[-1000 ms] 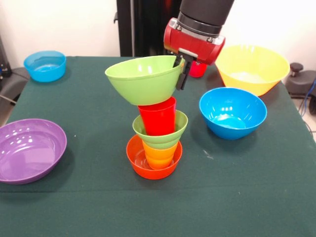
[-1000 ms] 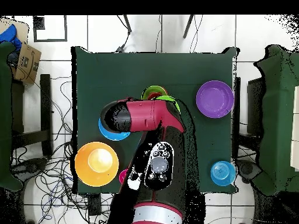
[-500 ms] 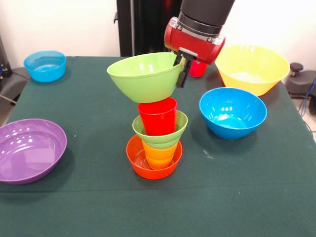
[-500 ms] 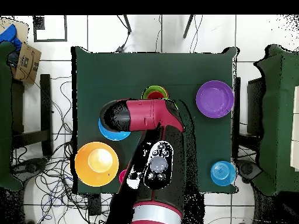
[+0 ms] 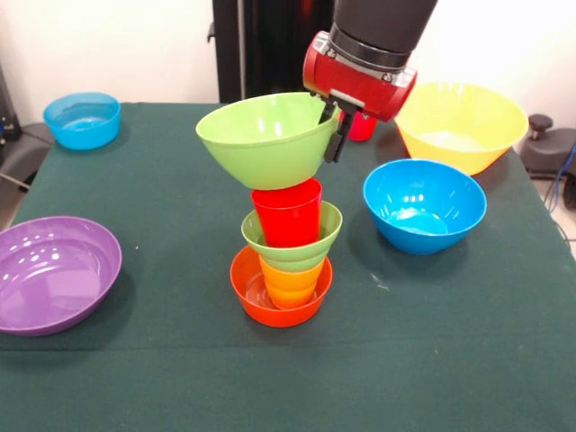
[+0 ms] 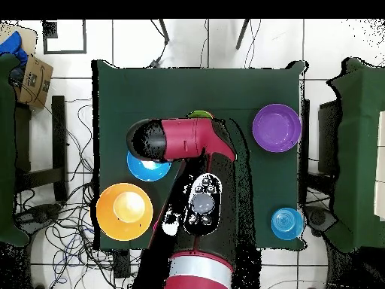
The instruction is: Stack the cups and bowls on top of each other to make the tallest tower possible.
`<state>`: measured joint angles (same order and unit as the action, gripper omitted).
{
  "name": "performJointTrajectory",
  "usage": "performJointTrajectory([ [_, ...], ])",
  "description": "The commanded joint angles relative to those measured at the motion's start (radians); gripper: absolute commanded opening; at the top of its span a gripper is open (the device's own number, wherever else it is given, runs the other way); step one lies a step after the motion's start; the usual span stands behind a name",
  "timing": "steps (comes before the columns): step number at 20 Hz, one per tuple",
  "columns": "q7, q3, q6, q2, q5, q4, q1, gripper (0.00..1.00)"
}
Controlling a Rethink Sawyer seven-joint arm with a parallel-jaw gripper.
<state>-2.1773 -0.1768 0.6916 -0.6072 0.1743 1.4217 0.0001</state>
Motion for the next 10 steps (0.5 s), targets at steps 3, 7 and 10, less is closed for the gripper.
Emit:
performJointTrajectory([
  [3, -0.068, 0.088, 0.09, 0.057, -0.039, -0.071, 0.025, 0.0],
  [7, -0.068, 0.081, 0.106, 0.062, -0.042, -0.085, 0.031, 0.0],
  [10, -0.069, 0.078, 0.105, 0.062, -0.045, -0.084, 0.034, 0.0],
])
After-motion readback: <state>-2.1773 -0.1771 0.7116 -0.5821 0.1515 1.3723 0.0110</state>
